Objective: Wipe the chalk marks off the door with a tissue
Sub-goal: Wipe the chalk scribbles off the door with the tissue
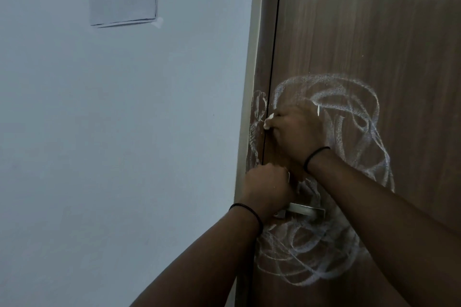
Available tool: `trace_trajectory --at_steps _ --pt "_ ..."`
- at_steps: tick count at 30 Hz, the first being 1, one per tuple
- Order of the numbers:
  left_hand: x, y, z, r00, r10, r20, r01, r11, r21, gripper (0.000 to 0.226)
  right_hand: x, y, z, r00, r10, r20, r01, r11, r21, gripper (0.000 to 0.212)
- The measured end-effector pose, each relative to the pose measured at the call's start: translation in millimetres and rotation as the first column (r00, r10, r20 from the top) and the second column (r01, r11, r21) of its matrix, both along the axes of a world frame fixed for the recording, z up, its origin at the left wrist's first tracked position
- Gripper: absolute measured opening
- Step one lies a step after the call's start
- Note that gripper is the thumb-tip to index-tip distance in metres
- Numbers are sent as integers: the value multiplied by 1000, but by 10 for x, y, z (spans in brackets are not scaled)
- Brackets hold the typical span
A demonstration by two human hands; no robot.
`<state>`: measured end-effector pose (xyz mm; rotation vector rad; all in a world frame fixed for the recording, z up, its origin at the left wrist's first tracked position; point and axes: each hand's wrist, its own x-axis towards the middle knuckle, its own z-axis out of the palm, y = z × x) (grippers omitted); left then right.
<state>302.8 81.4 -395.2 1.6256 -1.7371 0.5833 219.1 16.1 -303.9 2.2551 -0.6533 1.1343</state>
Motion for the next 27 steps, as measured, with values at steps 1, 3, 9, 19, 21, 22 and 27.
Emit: trace_trajectory --at_steps 1,3,9,19,21,22,27 --pt "2 7 -5 1000 -4 -3 4 1000 -14 35 -25 7 -33 999 9 -40 -8 1000 18 20" --pt "19 9 -10 1000 -15 1 15 1000 -19 31 -135 12 -53 1000 -6 -12 6 1000 18 15" --pt "23 -15 -4 999 -29 15 29 999 -24 30 -3 -38 269 986 -22 166 26 999 -19 23" --pt "42 -57 -21 999 45 21 -45 999 16 31 -89 -80 326 975 -37 220 43 999 -23 20" --pt "29 -55 -30 998 54 24 -54 998 27 33 51 -30 308 988 -31 154 32 999 -4 22" --pt "19 -41 -32 998 54 21 -55 998 26 35 74 -10 262 993 -35 109 34 999 3 22" --pt "20 -18 -19 999 54 6 -54 999 8 38 -168 -21 159 981 -17 195 15 1000 13 16"
